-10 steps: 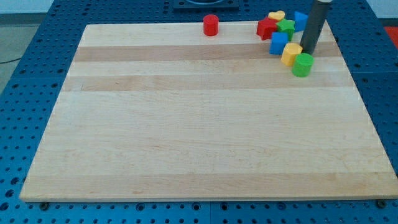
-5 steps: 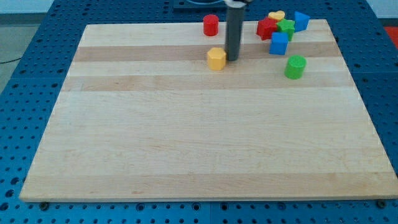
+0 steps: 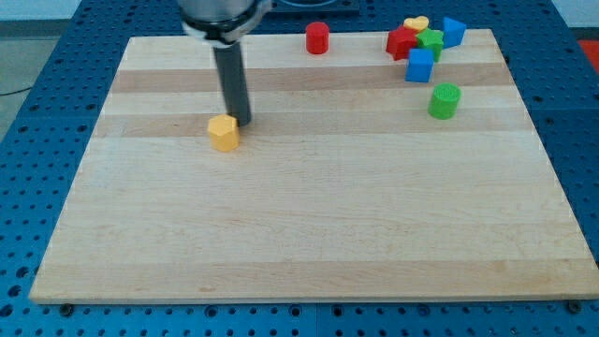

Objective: Push the yellow hexagon towards bottom left

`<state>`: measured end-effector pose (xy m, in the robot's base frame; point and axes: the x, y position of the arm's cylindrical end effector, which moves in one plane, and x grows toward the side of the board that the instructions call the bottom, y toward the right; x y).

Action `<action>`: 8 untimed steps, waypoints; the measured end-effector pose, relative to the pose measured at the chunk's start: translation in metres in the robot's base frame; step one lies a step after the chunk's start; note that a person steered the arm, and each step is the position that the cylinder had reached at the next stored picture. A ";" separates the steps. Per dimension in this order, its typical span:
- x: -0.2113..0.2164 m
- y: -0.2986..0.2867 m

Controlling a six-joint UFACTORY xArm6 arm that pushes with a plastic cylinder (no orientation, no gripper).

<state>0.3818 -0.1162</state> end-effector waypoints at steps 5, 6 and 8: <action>0.099 -0.011; 0.104 0.017; 0.124 -0.026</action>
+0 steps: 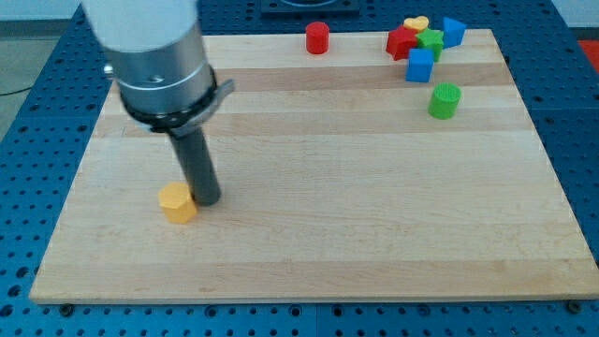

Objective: Push the yellow hexagon towards bottom left

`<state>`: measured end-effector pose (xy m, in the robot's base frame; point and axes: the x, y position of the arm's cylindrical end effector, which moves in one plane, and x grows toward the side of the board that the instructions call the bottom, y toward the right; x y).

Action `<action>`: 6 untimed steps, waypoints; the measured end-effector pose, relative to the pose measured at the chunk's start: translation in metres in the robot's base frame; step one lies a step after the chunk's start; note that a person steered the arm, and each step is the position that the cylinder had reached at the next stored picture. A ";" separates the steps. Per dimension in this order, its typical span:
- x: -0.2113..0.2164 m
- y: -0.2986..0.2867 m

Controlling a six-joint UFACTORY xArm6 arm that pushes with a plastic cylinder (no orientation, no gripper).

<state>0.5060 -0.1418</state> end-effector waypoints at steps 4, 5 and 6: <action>0.026 -0.074; 0.024 -0.093; 0.029 -0.100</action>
